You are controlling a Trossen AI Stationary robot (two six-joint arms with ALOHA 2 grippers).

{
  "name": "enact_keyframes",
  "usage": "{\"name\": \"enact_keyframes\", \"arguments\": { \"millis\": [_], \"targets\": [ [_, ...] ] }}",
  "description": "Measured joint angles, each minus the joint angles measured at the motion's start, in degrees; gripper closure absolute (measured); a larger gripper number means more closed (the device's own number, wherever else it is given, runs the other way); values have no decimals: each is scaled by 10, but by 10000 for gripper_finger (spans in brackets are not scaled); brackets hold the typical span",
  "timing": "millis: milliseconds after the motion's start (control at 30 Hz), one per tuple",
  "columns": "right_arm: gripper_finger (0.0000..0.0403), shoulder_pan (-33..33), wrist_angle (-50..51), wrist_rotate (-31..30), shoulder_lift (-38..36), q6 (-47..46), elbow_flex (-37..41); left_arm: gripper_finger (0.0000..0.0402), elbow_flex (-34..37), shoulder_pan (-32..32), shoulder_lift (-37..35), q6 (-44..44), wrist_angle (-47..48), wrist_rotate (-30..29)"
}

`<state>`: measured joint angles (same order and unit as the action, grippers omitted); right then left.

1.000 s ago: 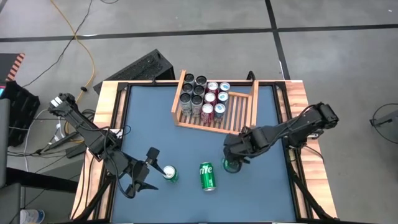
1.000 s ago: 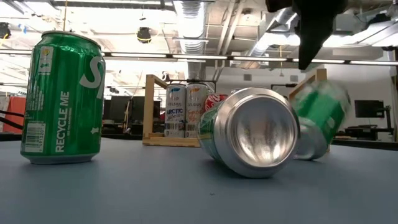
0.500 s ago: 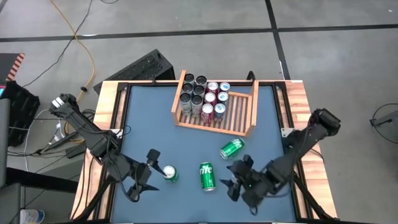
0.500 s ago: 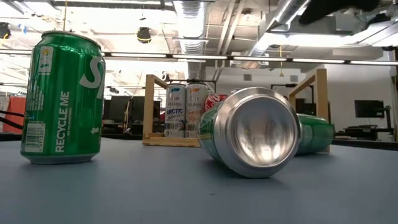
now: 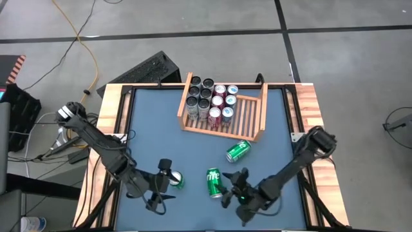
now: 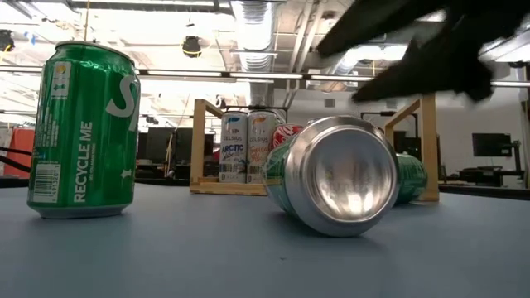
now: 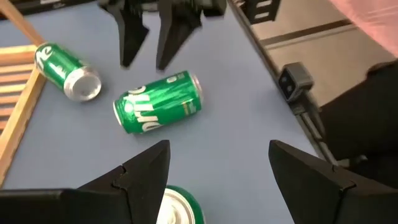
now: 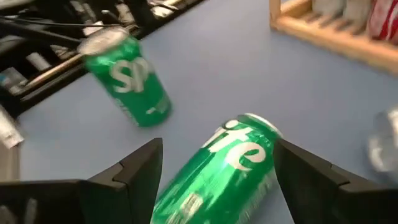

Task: Place canned beverage on shelf
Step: Put the green soda can on the shelf

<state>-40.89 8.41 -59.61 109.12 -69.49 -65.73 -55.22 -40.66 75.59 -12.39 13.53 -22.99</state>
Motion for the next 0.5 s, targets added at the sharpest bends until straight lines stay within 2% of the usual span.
{"name": "enact_keyframes", "arguments": {
  "millis": [133, 233, 400, 500],
  "targets": [
    [116, 38, -97, 65, 54, 7, -7, 140, -1, 0, 32, -18, -14, -18],
    [117, 54, -157, 108, 68, 21, -19, 140, -2, 0, 46, -19, -16, -19],
    [117, 48, -110, 96, 33, 76, -21, 140, -2, 5, 52, -14, -44, -75],
    [117, 40, -62, 87, -27, 83, -22, 140, -3, 28, 47, 8, -87, -74]
  ]
}}
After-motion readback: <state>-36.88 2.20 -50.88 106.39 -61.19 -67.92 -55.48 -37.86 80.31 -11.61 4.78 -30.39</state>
